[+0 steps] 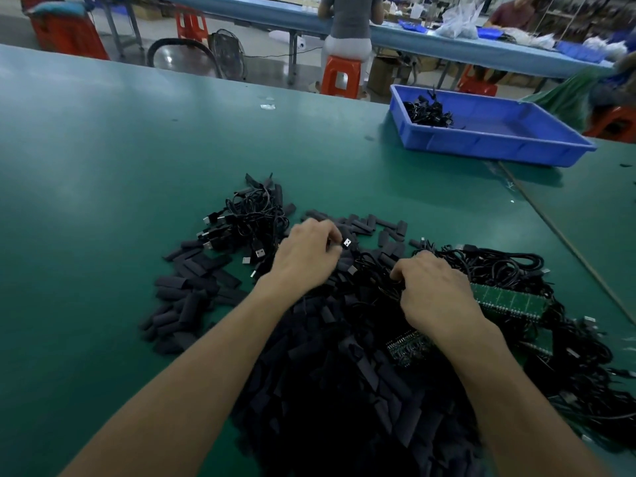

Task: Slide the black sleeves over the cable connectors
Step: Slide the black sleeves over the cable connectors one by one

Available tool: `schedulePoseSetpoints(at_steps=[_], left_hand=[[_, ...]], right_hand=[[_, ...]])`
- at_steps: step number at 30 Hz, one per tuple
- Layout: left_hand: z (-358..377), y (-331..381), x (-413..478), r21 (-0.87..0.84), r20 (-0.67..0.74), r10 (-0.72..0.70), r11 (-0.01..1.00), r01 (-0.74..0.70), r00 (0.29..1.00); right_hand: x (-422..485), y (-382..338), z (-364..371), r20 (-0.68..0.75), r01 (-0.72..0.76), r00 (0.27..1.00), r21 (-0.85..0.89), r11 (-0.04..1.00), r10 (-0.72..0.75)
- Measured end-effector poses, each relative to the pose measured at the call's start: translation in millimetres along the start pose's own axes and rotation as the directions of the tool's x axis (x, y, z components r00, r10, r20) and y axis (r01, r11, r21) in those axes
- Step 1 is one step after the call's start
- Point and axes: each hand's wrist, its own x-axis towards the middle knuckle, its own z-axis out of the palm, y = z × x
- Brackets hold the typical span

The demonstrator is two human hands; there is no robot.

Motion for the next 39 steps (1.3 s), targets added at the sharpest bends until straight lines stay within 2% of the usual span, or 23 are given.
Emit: schedulePoseSetpoints(at_steps=[2,4,7,11,13,17,21,23,25,27,31,34,36,39], left_hand=[[7,-4,-4,-0.007,0.028,-0.019,1.000,0.019,0.999],[10,-8,-6,-0.018,0.040,-0.032,0.999,0.033,0.999],[12,-10,-9,-0.029,0.038,-0.029,0.999,0.030,0.999],[17,-9,-10,-0.080,0.019,-0.002,0.997,0.003,1.000],[20,-8,-12,-0.107,0.017,0.021,0.994,-0.019,1.000],[26,-2,-14,-0.152,0.027,0.039,0.988,-0.034,0.999],[30,2,-14,-0.226,0.050,0.050,0.973,-0.038,0.997],[30,5,-14,-0.270,0.049,0.071,0.961,-0.055,0.996],[29,7,-10,-0.303,0.043,0.078,0.951,-0.061,0.996],[28,11,-8,-0.344,0.009,0.094,0.935,-0.085,0.996],[27,11,-9,-0.412,-0.101,0.075,0.905,-0.110,0.992],[27,6,-13,-0.339,-0.135,-0.016,0.940,-0.032,0.991],[26,2,-13,-0.320,-0.196,-0.057,0.947,-0.009,0.979],[22,5,-11,-0.393,-0.248,0.048,0.908,-0.146,0.967]], right_hand=[[-3,3,-1,-0.013,-0.017,1.000,0.005,1.000,0.018],[-2,4,-6,-0.027,-0.115,0.993,-0.015,0.993,0.114],[0,3,-12,0.028,-0.231,0.973,-0.008,0.973,0.231],[3,10,-11,0.042,-0.138,0.989,-0.032,0.990,0.139],[6,16,-14,-0.007,-0.111,0.994,-0.001,0.994,0.111],[16,26,-21,-0.237,-0.086,0.966,0.094,0.992,0.106],[37,36,-45,-0.529,-0.075,0.829,0.212,0.974,0.179],[46,36,-58,-0.670,0.048,0.736,0.198,0.979,0.099],[49,29,-65,-0.770,0.193,0.637,0.111,0.975,-0.039],[50,19,-65,-0.786,0.291,0.602,0.050,0.955,-0.142],[47,-1,-45,-0.619,0.385,0.730,0.024,0.923,-0.288],[45,-3,-28,-0.540,0.343,0.817,0.178,0.922,-0.199],[49,4,-21,-0.522,0.299,0.844,0.262,0.918,-0.126],[57,15,-18,-0.466,0.323,0.874,0.342,0.882,-0.139]])
